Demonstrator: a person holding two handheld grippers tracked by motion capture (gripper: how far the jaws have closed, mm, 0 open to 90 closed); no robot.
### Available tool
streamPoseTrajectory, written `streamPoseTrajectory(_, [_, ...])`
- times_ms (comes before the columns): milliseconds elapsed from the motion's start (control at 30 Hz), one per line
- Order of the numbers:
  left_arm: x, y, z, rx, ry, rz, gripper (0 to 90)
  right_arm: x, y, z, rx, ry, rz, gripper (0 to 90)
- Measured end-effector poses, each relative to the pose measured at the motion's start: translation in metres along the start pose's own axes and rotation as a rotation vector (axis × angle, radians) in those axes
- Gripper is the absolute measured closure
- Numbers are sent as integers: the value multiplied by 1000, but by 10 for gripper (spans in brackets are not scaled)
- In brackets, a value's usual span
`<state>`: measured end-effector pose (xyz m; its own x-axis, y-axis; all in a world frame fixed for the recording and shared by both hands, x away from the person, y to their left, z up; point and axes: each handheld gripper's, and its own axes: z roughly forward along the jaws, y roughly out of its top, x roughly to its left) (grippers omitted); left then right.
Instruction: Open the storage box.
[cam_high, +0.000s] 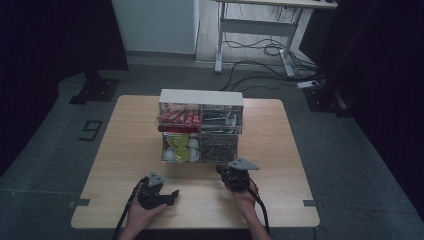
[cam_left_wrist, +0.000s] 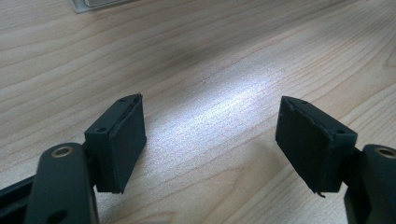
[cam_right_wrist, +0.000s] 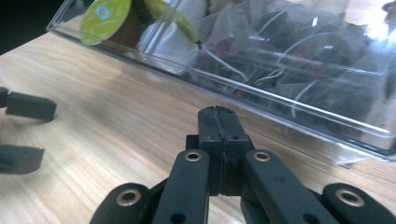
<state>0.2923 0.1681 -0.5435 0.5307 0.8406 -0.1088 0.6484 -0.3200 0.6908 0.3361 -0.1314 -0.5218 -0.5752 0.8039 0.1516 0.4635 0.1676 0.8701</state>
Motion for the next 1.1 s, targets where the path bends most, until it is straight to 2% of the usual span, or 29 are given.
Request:
streamPoseTrajectory(500, [0, 0, 0, 2, 1, 2, 247, -2, 12, -13, -63, 5, 35, 893])
streamPoseTrajectory(800, [1, 0, -1, 3, 12, -6, 257, 3, 30, -15, -112, 5, 7, 893])
streamPoseTrajectory(1100, [3, 0, -2, 2, 28, -19, 260, 0, 43, -16, -154, 3, 24, 892])
